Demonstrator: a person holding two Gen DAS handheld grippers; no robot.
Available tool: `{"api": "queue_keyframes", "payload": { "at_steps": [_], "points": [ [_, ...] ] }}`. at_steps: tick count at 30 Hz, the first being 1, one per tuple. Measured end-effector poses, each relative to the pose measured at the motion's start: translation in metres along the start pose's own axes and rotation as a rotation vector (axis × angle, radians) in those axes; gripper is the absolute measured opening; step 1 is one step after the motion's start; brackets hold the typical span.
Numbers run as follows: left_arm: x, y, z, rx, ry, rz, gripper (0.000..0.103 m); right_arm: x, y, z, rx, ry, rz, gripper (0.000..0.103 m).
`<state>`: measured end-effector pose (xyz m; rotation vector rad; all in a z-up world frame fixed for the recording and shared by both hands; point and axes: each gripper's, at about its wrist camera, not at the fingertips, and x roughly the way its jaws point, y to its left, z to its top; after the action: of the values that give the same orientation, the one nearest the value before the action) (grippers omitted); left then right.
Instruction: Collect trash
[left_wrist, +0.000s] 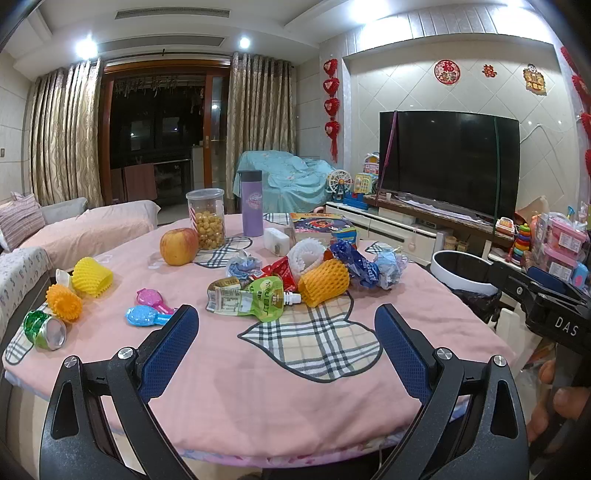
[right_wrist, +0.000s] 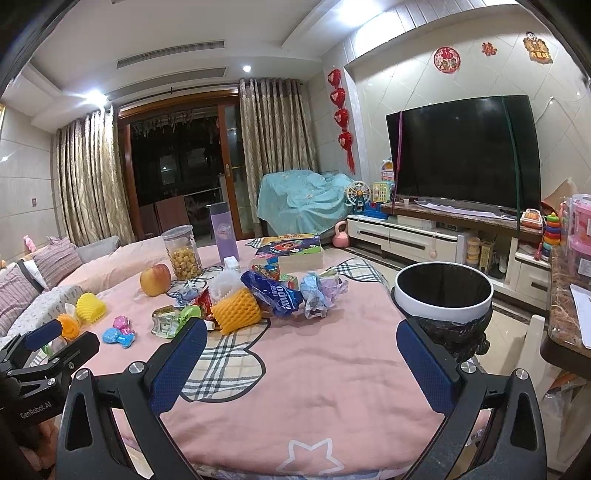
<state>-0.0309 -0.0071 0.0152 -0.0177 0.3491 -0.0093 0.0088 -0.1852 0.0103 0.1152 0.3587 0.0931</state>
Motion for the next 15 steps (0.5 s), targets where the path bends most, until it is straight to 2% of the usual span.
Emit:
{"api": "queue_keyframes", "payload": {
  "at_steps": [15],
  "points": [
    [0.0049,-0.0009,0.0018,0.001,-0.013,0.007,0.098,0.003,-0.0009,-0.0006,0.007,0.012,0.006,0.103]
  ]
}}
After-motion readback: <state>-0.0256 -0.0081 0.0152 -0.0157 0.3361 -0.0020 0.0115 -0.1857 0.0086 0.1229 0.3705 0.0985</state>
